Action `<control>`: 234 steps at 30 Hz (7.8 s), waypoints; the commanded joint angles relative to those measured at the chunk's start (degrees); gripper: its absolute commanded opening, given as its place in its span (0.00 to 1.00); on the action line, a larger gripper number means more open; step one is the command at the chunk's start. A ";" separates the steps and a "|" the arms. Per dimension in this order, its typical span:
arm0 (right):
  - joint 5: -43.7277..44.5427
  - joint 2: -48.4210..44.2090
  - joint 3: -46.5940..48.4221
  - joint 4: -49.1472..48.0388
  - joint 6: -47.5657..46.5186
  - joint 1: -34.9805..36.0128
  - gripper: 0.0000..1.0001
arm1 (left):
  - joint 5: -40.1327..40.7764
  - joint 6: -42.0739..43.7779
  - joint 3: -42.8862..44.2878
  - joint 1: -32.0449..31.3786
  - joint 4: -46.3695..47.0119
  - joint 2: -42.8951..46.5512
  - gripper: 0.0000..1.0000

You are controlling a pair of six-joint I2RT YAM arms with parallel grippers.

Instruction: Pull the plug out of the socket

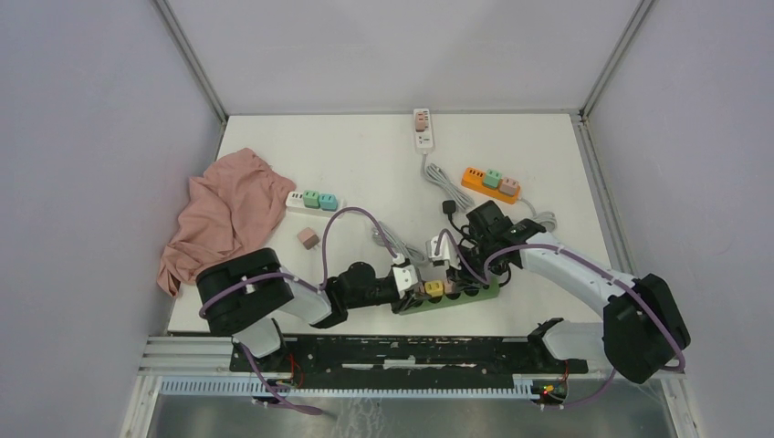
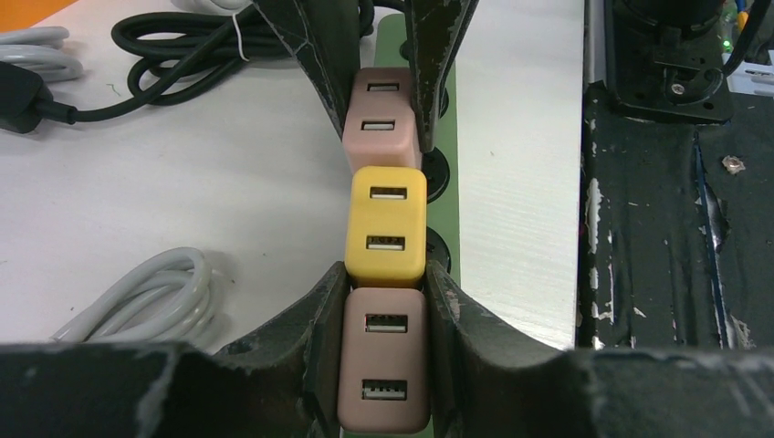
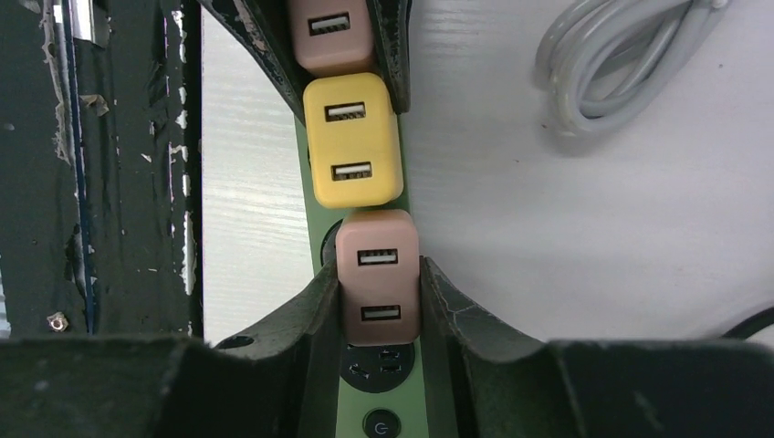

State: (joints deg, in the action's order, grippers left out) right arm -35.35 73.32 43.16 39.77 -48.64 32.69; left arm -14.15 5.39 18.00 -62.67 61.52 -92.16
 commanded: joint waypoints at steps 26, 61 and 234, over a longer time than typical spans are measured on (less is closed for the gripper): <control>-9.87 -3.57 0.97 4.80 -11.09 -5.16 0.00 | -1.92 2.09 1.14 0.58 -3.51 -3.83 0.03; -15.40 -1.96 3.96 11.19 -14.33 -7.57 0.00 | -2.46 1.64 2.09 0.80 -4.90 -4.17 0.03; -26.51 7.00 20.24 8.90 34.72 -21.32 0.74 | 41.07 -39.82 18.02 2.98 -68.04 33.21 0.03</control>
State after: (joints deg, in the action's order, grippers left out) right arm -60.93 84.31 61.41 47.40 -7.22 12.03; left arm 25.12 -27.92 38.35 -65.39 -4.47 -64.53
